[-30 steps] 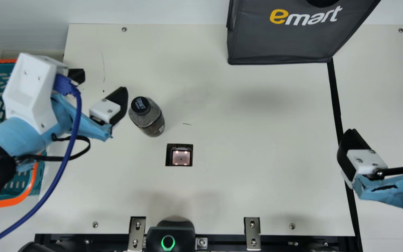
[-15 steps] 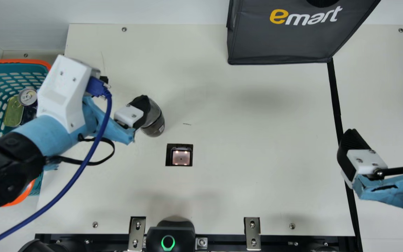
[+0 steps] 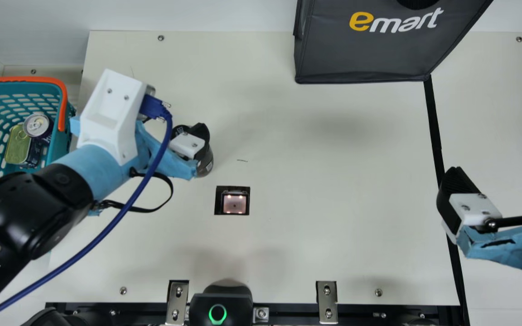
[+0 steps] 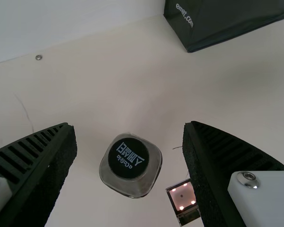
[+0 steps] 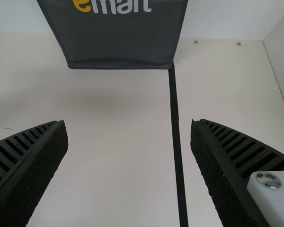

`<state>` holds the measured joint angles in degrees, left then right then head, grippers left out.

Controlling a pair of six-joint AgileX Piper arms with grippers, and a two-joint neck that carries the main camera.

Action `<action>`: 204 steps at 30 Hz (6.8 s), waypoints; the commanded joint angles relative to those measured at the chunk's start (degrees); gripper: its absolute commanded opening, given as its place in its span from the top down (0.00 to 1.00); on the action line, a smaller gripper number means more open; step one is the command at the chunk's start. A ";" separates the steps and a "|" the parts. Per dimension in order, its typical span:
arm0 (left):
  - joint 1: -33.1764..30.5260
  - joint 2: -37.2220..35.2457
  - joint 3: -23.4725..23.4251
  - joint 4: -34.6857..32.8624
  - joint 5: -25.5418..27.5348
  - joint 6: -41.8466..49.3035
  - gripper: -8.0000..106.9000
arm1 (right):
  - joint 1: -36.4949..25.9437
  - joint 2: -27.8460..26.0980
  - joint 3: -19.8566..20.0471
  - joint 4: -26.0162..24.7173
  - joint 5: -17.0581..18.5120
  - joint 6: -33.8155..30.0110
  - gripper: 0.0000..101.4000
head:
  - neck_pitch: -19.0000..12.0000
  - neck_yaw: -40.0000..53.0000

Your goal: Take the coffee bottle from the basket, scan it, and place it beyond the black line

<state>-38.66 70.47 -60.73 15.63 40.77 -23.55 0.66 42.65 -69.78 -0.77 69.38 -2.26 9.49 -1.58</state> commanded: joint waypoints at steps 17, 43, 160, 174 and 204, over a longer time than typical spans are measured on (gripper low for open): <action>-2.60 4.60 0.08 6.54 1.58 -10.65 0.15 | 0.00 0.00 0.00 0.00 0.00 0.00 0.10 | -1.57 0.00; -1.37 5.81 0.96 2.77 3.52 -10.87 0.15 | 0.00 0.00 0.00 0.00 0.00 0.00 0.10 | -1.57 0.00; -5.77 -6.80 12.43 -34.13 -1.29 47.68 0.84 | 0.00 0.00 0.00 0.00 0.00 0.00 0.10 | -1.57 0.00; -5.73 -10.34 14.18 -36.29 0.48 49.95 0.84 | 0.00 0.00 0.00 0.00 0.00 0.00 0.10 | -1.57 0.00; -2.07 -14.39 13.31 -39.49 4.43 54.00 0.84 | 0.00 0.00 0.00 0.00 0.00 0.00 0.10 | -1.57 0.00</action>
<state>-40.80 56.13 -47.30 -23.84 45.25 30.42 0.66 42.65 -69.78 -0.77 69.38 -2.26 9.40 -1.67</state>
